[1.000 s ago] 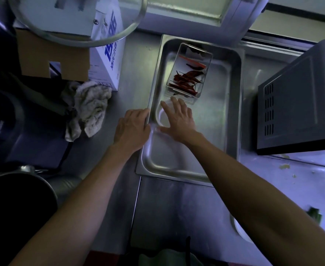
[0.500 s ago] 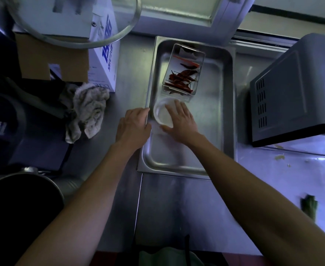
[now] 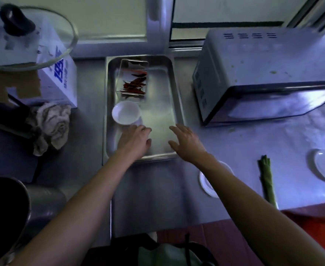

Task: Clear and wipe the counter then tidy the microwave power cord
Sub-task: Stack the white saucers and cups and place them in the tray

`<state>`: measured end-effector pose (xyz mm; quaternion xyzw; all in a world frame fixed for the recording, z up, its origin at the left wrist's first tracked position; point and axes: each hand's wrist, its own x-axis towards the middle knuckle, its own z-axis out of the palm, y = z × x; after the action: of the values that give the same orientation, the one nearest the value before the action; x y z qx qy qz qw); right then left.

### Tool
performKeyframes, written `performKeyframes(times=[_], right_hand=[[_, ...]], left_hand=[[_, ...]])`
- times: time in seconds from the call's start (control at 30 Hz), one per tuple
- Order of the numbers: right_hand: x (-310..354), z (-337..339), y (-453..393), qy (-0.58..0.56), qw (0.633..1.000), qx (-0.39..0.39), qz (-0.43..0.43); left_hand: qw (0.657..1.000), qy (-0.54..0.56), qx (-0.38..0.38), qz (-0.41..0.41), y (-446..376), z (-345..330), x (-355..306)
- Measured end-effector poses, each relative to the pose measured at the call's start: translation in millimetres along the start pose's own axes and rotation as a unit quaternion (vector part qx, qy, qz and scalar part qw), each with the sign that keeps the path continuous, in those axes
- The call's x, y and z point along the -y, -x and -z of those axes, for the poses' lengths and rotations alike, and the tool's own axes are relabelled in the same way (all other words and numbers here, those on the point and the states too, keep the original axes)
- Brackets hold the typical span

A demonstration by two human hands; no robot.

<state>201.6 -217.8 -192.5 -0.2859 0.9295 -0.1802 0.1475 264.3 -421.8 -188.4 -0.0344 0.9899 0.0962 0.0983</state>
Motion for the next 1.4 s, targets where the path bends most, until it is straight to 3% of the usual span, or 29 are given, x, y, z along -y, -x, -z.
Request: performKeyframes(times=[0.27,0.53,0.93,1.17,1.4], right_hand=[[-88,27,160,-0.042,0.993,-0.056,-0.093],[-164,67,300,-0.056,0.979,-0.116,-0.157],[-244,100,474,-0.070,0.910,-0.236,-0.333],[-284,98,555,-0.075,0.860,-0.246,-0.440],[-339,98,575,-0.070,0.841,-0.212,-0.494]], left_hand=[[0.997,-0.026,0.010,-0.069,44,-11,-148],[0.976,-0.107,0.013,-0.189,71,-7,-300],[0.914,-0.162,0.016,-0.371,86,-25,-505],[0.868,-0.145,0.046,-0.473,95,-56,-609],[0.843,-0.141,0.086,-0.511,62,-103,-676]])
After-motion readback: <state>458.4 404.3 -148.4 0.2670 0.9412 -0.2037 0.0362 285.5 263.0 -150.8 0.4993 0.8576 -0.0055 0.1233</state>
